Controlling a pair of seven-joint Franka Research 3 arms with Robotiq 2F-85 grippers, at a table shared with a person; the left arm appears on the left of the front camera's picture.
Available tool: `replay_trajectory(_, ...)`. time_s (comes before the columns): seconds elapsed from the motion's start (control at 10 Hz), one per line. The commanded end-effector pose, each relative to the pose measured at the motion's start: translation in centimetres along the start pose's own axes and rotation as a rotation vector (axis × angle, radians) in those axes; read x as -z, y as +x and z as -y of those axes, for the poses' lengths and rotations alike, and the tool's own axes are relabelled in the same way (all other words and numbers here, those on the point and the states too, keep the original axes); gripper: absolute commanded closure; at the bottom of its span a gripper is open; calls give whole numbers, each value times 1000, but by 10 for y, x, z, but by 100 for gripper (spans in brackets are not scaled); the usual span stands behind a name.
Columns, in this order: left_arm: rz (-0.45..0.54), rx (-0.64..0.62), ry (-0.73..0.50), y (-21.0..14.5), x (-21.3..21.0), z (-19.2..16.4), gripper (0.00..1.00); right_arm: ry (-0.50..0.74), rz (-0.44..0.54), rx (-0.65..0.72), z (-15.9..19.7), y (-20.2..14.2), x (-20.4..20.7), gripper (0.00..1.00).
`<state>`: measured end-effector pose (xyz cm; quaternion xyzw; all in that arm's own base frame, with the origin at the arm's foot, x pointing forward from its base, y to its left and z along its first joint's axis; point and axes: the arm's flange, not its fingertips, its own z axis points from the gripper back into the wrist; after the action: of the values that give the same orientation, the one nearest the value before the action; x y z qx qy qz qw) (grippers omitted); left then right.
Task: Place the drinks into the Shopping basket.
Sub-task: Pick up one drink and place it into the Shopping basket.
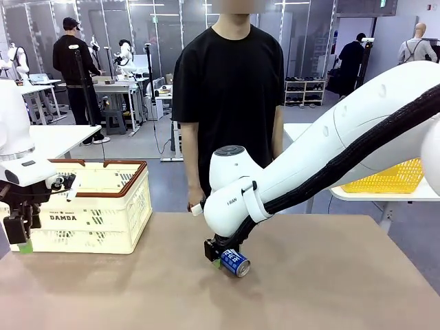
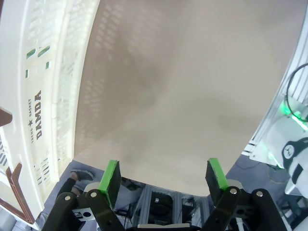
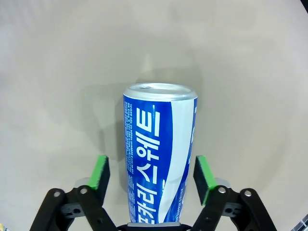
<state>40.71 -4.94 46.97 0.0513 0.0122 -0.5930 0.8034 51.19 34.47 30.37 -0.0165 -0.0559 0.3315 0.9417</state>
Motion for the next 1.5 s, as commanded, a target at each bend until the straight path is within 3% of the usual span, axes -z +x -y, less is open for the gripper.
replay_trajectory(0.0, 2, -17, 0, 0, -1, 4, 10, -60, -18, 17, 1, 2, -12, 0)
replay_trajectory(0.4, 2, -17, 0, 0, -1, 4, 10, -90, -38, -86, 30, -49, -86, 0)
replay_trajectory(0.7, 2, -17, 0, 0, -1, 4, 10, -120, -7, -72, 91, -139, -135, 0)
replay_trajectory(1.0, 2, -17, 0, 0, -1, 4, 10, -113, -7, -66, 146, -240, -153, 0)
replay_trajectory(1.4, 2, -17, 0, 0, -1, 4, 10, -85, 21, -73, 200, -304, -162, 0)
